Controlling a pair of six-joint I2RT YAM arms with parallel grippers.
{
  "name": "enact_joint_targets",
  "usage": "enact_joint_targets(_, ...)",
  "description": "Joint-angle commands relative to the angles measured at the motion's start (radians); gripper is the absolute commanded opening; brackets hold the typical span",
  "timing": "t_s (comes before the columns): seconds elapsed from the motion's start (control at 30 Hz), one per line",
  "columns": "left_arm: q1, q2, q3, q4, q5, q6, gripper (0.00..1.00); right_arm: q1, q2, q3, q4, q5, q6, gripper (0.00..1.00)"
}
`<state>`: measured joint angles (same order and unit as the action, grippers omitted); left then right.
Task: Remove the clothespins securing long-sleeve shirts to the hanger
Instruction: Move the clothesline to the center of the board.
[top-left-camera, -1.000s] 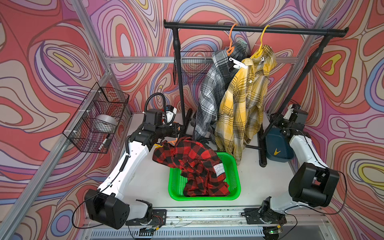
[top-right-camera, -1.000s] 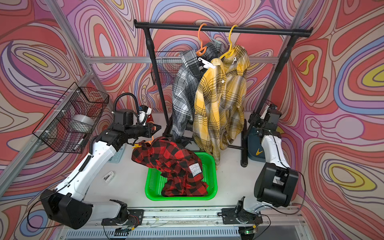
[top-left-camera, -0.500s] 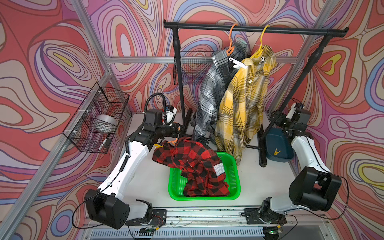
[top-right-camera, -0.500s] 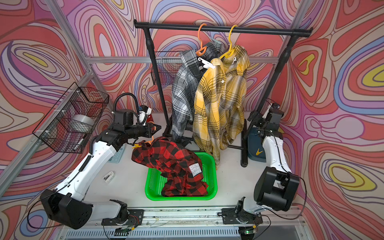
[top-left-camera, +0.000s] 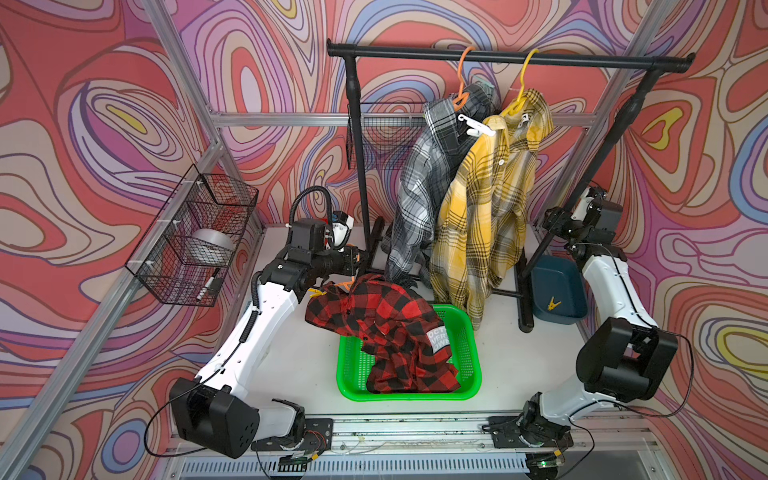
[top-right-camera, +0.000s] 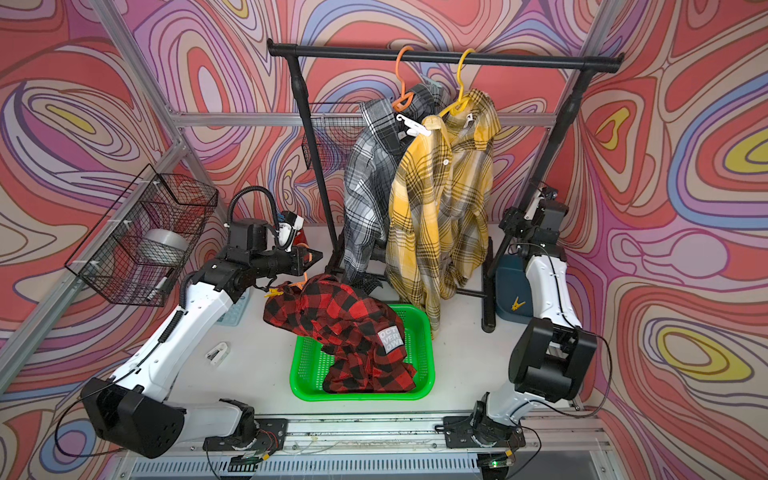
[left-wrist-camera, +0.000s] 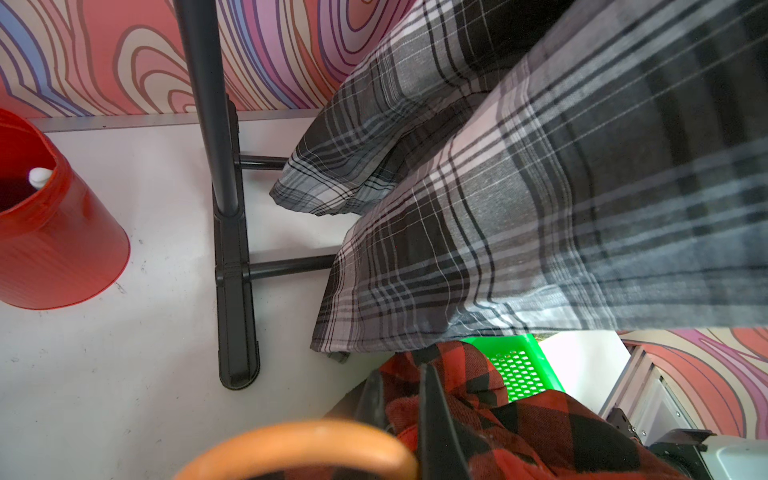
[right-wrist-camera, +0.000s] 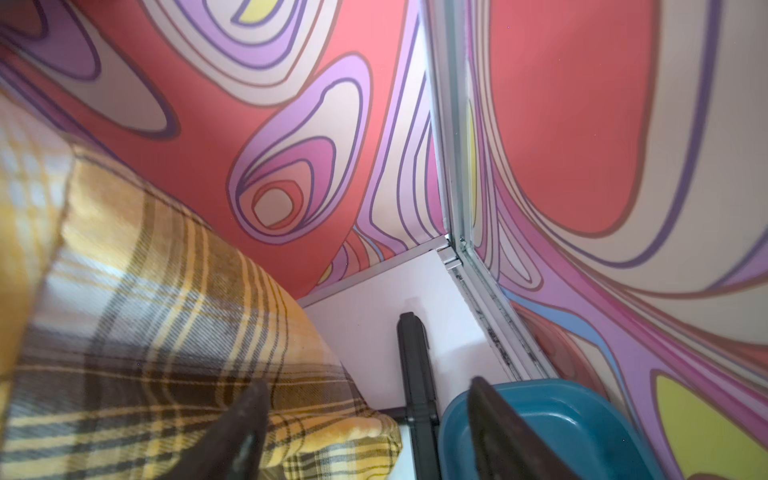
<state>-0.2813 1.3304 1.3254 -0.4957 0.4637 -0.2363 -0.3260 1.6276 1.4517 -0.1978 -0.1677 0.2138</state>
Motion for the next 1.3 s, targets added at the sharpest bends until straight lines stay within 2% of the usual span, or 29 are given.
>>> enact_joint_targets(0.0,0.005,-0.010,-0.006,0.028,0.005,0.006,0.00,0.046,0.041,0.041,-0.029,0.039,-0.049,0.69)
enact_joint_targets(0.37,0.005,-0.013,-0.008,0.026,0.002,0.006,0.00,0.131,0.108,0.104,-0.035,0.050,-0.074,0.58)
enact_joint_targets(0.5,0.006,-0.013,-0.008,0.027,0.003,0.006,0.00,0.166,0.134,0.127,-0.035,0.052,-0.074,0.57)
enact_joint_targets(0.6,0.006,-0.014,-0.008,0.026,0.004,0.006,0.00,0.182,0.158,0.148,-0.043,0.050,-0.067,0.62)
enact_joint_targets(0.73,0.006,-0.016,-0.008,0.027,0.004,0.006,0.00,0.185,0.157,0.153,-0.050,0.056,-0.051,0.78)
enact_joint_targets(0.87,0.006,-0.016,-0.008,0.029,0.002,0.005,0.00,0.184,0.099,0.143,-0.088,0.083,-0.061,0.87)
enact_joint_targets(1.03,0.006,-0.014,-0.006,0.034,0.004,0.000,0.00,0.185,-0.007,0.079,-0.150,0.071,-0.067,0.92)
enact_joint_targets(1.17,0.005,-0.020,-0.008,0.038,-0.005,0.002,0.00,0.184,-0.129,-0.035,-0.172,0.043,-0.059,0.93)
enact_joint_targets(1.27,0.006,-0.022,-0.005,0.037,-0.012,0.008,0.00,0.184,-0.231,-0.092,-0.216,-0.044,-0.051,0.93)
